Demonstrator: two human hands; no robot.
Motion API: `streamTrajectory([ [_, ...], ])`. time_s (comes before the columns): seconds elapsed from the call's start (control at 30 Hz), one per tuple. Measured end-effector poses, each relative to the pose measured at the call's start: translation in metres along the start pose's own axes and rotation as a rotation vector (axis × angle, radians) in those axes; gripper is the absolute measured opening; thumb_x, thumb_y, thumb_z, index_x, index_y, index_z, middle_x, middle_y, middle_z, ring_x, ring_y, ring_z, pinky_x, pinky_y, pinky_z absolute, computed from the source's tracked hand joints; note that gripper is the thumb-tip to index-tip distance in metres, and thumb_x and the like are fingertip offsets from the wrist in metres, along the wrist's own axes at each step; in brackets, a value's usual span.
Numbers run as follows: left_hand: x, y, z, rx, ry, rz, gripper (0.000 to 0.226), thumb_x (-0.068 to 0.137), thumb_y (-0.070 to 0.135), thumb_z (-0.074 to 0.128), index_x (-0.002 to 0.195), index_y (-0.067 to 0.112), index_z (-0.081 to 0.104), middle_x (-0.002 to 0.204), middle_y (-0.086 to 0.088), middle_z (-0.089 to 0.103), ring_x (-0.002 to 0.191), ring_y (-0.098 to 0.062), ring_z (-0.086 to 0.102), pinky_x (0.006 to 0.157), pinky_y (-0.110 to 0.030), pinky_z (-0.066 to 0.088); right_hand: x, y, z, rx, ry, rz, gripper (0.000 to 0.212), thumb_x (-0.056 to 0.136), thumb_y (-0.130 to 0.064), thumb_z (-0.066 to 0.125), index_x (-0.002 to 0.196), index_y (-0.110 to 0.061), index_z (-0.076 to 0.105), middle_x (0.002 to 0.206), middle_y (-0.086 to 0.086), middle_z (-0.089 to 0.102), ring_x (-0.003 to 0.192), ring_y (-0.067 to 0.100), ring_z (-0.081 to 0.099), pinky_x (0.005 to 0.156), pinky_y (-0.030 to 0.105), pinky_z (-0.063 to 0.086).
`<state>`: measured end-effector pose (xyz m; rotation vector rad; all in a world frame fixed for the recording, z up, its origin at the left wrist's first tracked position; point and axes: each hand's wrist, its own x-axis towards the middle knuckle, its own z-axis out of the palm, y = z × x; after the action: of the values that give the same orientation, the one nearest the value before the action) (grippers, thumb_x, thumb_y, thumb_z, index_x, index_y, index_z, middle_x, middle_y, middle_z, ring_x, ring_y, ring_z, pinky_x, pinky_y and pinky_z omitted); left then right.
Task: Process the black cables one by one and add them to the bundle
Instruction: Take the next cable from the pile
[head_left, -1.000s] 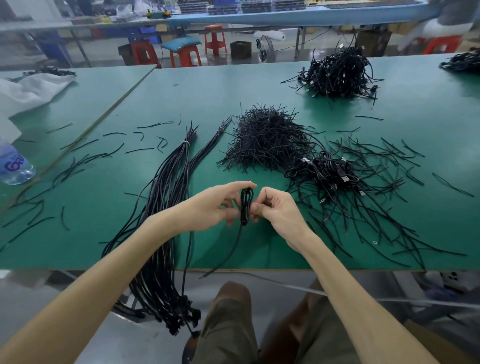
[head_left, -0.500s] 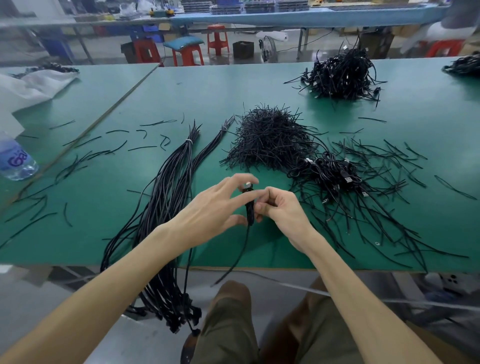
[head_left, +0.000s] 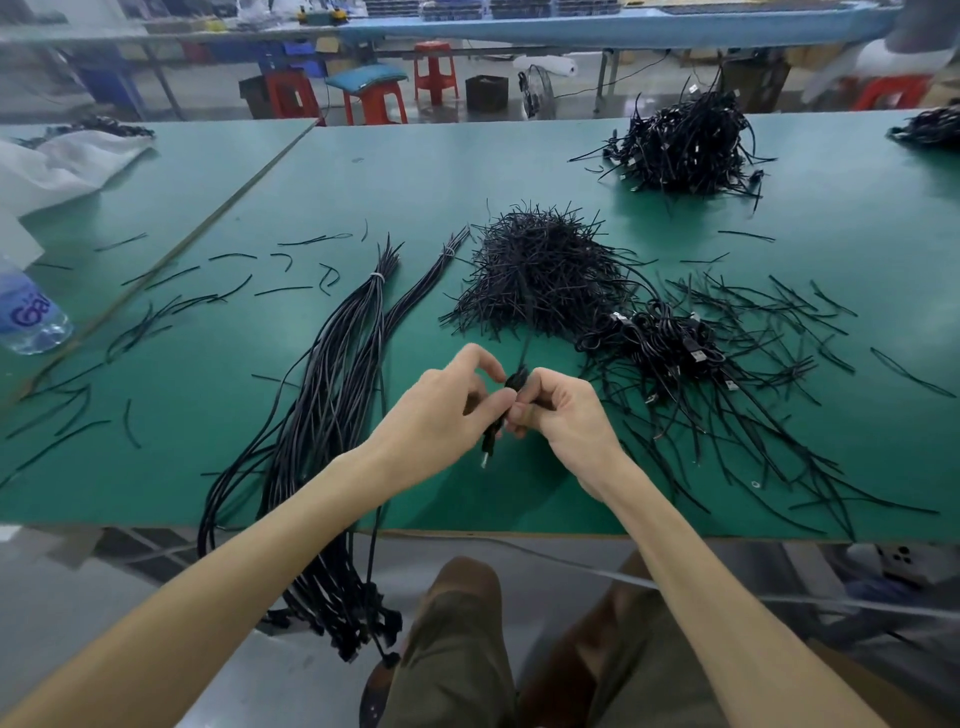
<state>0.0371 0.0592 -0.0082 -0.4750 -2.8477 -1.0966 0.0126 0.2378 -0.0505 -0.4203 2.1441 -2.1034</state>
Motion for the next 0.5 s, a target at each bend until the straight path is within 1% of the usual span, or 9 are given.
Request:
streamTrajectory([
  [0.07, 0.005, 0.005, 0.001, -0.176, -0.041, -0.139, 0.014, 0.104, 0.031, 0.056, 0.112, 0.023, 0.048, 0.071, 0.006, 0.075, 0.054, -0.020, 0.062, 0.058, -0.032, 0.051, 0.000, 0.001, 0.001, -0.027, 0.000, -0.006, 0.023, 0.088, 0.013, 0.065, 0.074, -0.001, 0.053, 0.066, 0.010, 0.064, 0.066, 0.023, 0.059, 0.067, 0.031, 0.050],
  [0.13, 0.010, 0.009, 0.002, -0.298, -0.076, -0.262, 0.013, 0.104, 0.026, 0.055, 0.112, 0.018, 0.049, 0.071, 0.001, 0.076, 0.050, -0.022, 0.060, 0.053, -0.028, 0.048, 0.000, 0.002, 0.001, -0.031, 0.002, -0.002, 0.025, 0.089, 0.012, 0.065, 0.073, -0.004, 0.053, 0.069, 0.020, 0.062, 0.067, 0.027, 0.058, 0.068, 0.035, 0.049],
  [0.17, 0.012, 0.010, 0.002, -0.338, -0.087, -0.303, 0.012, 0.104, 0.024, 0.055, 0.111, 0.016, 0.050, 0.070, -0.001, 0.076, 0.048, -0.022, 0.058, 0.051, -0.026, 0.046, 0.000, 0.002, 0.001, -0.034, 0.009, 0.001, 0.026, 0.089, 0.012, 0.065, 0.073, -0.006, 0.054, 0.070, 0.022, 0.062, 0.067, 0.026, 0.058, 0.068, 0.035, 0.049],
  [0.23, 0.014, 0.010, 0.002, -0.385, -0.101, -0.342, 0.011, 0.104, 0.023, 0.054, 0.110, 0.014, 0.053, 0.068, -0.003, 0.076, 0.044, -0.020, 0.055, 0.045, -0.020, 0.043, 0.000, 0.003, 0.001, -0.042, 0.021, 0.006, 0.028, 0.089, 0.012, 0.065, 0.072, -0.008, 0.055, 0.069, 0.018, 0.062, 0.066, 0.024, 0.058, 0.067, 0.034, 0.049],
  [0.27, 0.015, 0.009, 0.002, -0.395, -0.104, -0.345, 0.011, 0.104, 0.023, 0.054, 0.110, 0.014, 0.054, 0.068, -0.003, 0.076, 0.043, -0.019, 0.054, 0.044, -0.019, 0.043, 0.001, 0.003, 0.001, -0.043, 0.023, 0.011, 0.029, 0.088, 0.012, 0.065, 0.071, -0.009, 0.055, 0.068, 0.015, 0.062, 0.065, 0.023, 0.058, 0.067, 0.034, 0.050],
  [0.37, 0.014, 0.002, 0.002, -0.415, -0.094, -0.294, 0.011, 0.104, 0.023, 0.056, 0.112, 0.016, 0.058, 0.067, -0.005, 0.074, 0.046, -0.019, 0.055, 0.046, -0.024, 0.047, 0.001, 0.003, 0.001, -0.045, 0.030, 0.006, 0.027, 0.086, 0.009, 0.071, 0.071, -0.009, 0.058, 0.067, 0.008, 0.064, 0.063, 0.017, 0.059, 0.067, 0.031, 0.051],
  [0.43, 0.014, -0.004, 0.000, -0.411, -0.079, -0.228, 0.011, 0.104, 0.023, 0.058, 0.113, 0.024, 0.063, 0.068, -0.006, 0.073, 0.048, -0.017, 0.057, 0.048, -0.023, 0.047, 0.000, 0.002, 0.002, -0.040, 0.032, -0.018, 0.019, 0.084, -0.001, 0.078, 0.075, -0.006, 0.062, 0.069, 0.008, 0.068, 0.064, 0.015, 0.060, 0.067, 0.028, 0.051],
  [0.5, 0.013, -0.010, -0.002, -0.402, -0.056, -0.180, 0.015, 0.103, 0.021, 0.059, 0.112, 0.031, 0.067, 0.070, -0.007, 0.072, 0.054, -0.016, 0.062, 0.050, -0.023, 0.047, -0.001, 0.000, 0.003, -0.052, 0.043, -0.037, 0.017, 0.083, -0.013, 0.082, 0.080, -0.008, 0.066, 0.074, 0.005, 0.072, 0.069, 0.014, 0.062, 0.070, 0.028, 0.053],
])
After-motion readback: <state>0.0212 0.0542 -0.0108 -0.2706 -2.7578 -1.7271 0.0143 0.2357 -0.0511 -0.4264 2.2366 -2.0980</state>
